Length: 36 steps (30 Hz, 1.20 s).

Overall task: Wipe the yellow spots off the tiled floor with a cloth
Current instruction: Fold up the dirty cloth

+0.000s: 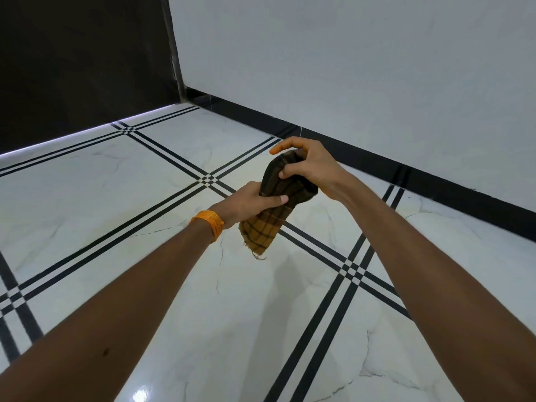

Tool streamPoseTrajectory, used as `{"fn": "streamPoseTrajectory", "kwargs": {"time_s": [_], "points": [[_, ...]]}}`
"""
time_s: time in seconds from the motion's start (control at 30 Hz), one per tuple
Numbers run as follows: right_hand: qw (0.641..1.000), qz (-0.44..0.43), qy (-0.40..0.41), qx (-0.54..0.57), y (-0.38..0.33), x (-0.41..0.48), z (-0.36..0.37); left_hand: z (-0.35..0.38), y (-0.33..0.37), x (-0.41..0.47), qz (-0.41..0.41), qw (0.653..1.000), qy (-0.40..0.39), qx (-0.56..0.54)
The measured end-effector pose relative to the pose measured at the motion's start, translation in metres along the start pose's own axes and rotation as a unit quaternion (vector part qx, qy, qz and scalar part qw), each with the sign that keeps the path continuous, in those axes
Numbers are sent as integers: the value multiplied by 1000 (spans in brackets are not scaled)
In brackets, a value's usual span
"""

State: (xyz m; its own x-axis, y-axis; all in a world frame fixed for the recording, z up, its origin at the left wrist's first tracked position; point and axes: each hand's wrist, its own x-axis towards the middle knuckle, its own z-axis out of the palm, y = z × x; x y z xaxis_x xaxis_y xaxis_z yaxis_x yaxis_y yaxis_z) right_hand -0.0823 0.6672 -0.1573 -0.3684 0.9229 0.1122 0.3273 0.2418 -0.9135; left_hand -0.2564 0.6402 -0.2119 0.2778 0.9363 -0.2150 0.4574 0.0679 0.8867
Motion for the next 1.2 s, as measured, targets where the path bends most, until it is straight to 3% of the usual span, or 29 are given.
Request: {"fn": "streamPoseTrajectory", "kwargs": {"time_s": [0.13, 0.23, 0.3, 0.4, 0.47, 0.57, 0.7, 0.93, 1.07, 1.2], "points": [[1000, -23, 11, 2, 2, 2, 1, 6, -4, 0, 27, 999, 42, -5], [998, -25, 25, 42, 7, 3, 2, 5, 1, -5, -6, 991, -11, -131], [993, -3, 98, 68, 14, 5, 5, 6, 6, -10, -27, 973, -41, -226], [941, 154, 182, 239, 32, 2, 7, 8, 10, -13, -54, 946, -38, -318], [882, 270, 141, 359, 47, -3, 8, 7, 8, -11, -61, 932, -15, -358], [855, 339, 24, 392, 62, -14, 17, 8, 5, -7, -58, 932, 15, -356], [881, 294, -62, 366, 66, -16, 38, 11, -3, 1, -44, 949, 34, -310], [902, 262, -38, 341, 72, 2, 52, -13, -6, 11, -64, 964, 107, -233], [879, 245, -23, 410, 58, 6, 56, -13, 1, -6, -69, 950, 192, -234], [861, 254, -48, 439, 9, -2, 44, -21, 31, -26, -107, 926, 202, -299]]}}
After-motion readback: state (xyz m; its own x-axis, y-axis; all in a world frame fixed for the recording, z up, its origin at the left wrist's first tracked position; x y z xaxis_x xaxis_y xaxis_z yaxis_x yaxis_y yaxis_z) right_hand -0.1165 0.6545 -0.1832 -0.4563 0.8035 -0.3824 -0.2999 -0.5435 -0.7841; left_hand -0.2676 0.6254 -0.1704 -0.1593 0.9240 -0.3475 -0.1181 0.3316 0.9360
